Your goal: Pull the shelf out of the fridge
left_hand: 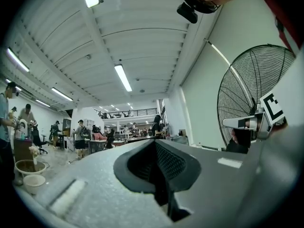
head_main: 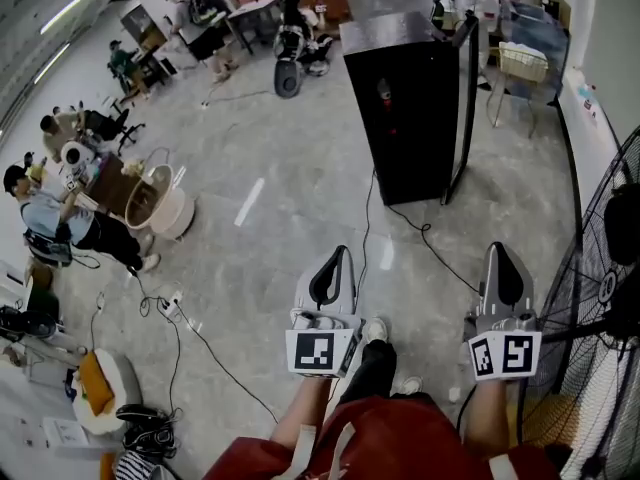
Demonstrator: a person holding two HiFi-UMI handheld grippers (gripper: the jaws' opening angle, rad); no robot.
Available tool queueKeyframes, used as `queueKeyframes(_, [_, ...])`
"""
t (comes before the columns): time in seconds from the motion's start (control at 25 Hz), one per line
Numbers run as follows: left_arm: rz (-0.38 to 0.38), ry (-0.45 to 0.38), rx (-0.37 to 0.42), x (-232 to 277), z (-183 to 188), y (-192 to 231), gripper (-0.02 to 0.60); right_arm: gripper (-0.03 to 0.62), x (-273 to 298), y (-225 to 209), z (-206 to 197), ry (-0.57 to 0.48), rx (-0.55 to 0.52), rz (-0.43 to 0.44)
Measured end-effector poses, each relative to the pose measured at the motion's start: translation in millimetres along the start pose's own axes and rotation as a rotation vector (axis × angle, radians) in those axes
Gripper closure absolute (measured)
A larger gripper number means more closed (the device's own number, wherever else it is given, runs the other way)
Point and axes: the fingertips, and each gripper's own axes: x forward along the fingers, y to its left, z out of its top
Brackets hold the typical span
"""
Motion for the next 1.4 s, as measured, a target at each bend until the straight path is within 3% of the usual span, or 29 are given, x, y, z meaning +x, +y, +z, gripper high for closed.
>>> queueKeyframes(0.4, [-0.025, -0.032, -0.059, 77, -20, 23, 0.580, 0.597, 64, -17, -22, 0.017, -0.047, -0.010])
queueKeyframes(1.08, [-0.027, -0.046, -0.075, 260, -56, 177, 0.580, 0.597, 300, 12, -69, 0.053, -0.086, -0.001])
queueKeyframes(1.4, [-0.067, -0.051, -0.088, 328, -68, 208, 0.580, 0.597, 369, 12, -87, 0.056, -0.096, -0.019])
